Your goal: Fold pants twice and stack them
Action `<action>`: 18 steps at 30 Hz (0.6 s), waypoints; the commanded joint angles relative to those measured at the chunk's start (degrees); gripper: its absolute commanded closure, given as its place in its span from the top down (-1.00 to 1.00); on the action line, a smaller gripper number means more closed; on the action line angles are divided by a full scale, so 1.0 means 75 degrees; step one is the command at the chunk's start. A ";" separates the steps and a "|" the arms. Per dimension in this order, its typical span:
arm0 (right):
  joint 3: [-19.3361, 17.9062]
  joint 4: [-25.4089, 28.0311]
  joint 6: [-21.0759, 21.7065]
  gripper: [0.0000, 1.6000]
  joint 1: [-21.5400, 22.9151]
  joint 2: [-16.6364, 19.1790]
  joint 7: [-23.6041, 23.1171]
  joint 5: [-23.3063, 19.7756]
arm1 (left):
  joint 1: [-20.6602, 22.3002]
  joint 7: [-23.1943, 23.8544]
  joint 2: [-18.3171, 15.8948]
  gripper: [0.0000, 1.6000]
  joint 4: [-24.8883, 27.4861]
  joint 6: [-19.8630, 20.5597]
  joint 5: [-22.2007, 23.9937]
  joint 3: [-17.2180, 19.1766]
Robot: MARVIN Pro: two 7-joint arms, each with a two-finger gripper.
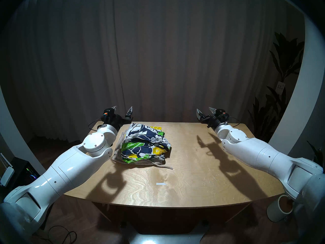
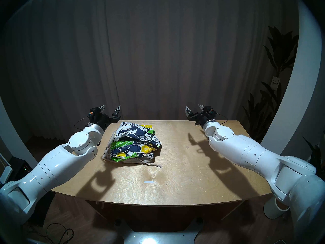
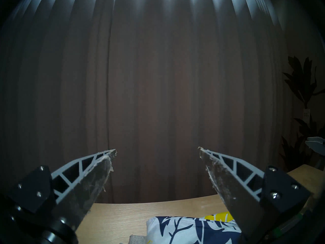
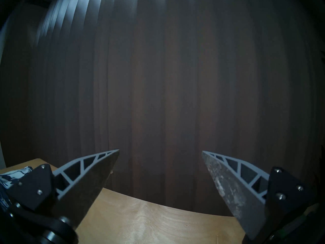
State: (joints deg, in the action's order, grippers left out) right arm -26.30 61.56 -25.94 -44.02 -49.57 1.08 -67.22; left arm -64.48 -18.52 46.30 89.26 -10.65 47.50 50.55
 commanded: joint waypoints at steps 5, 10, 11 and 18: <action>-0.0320 -0.0017 -0.0586 1.00 -0.0369 -0.0237 0.0568 -0.0453 | -0.0083 -0.0104 -0.0203 1.00 0.0475 -0.0116 0.0101 0.0188; -0.0230 -0.0105 -0.0495 1.00 -0.0320 -0.0272 0.0527 -0.0393 | -0.0361 0.0198 -0.0530 1.00 0.0625 -0.0281 0.0666 0.0405; -0.0205 -0.0159 -0.0498 1.00 -0.0296 -0.0290 0.0531 -0.0339 | -0.0390 0.0201 -0.0580 1.00 0.0635 -0.0295 0.0670 0.0418; -0.0058 -0.0449 -0.0487 1.00 -0.0134 -0.0251 0.0298 -0.0037 | -0.0516 -0.0148 -0.0570 1.00 0.0780 -0.0219 0.0783 0.0477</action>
State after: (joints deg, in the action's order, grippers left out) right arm -26.98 59.05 -29.17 -47.18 -51.66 5.40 -69.23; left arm -68.45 -17.85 42.90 93.34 -12.13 53.58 52.97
